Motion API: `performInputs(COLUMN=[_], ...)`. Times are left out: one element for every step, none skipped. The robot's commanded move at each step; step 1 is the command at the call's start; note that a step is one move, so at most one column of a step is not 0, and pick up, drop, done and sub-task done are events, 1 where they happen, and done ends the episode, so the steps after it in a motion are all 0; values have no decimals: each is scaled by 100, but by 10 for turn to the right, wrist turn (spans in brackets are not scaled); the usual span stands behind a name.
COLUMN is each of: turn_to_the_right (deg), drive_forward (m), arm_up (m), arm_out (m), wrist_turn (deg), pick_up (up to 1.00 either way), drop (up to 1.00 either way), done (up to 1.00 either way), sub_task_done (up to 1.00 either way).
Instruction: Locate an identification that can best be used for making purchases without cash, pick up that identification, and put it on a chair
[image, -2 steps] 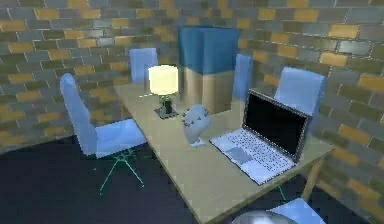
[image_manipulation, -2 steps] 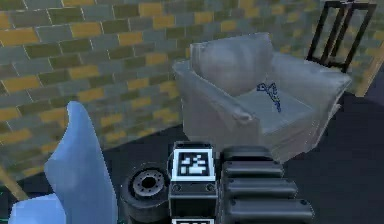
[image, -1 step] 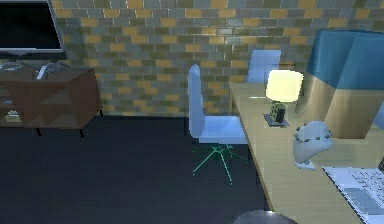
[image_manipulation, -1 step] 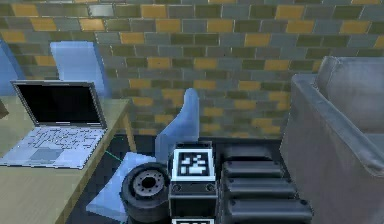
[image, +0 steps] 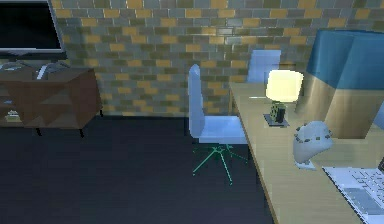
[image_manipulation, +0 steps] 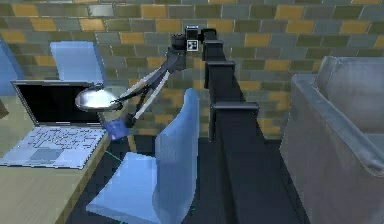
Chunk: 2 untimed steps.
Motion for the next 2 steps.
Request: performInputs(turn_to_the_right=[0, 0], drive_forward=[0, 0], arm_up=[0, -30], arm_out=[0, 0], wrist_turn=[390, 0], pick_up=[0, 0], drop=[0, 0], done=[0, 0], sub_task_done=[0, 0])
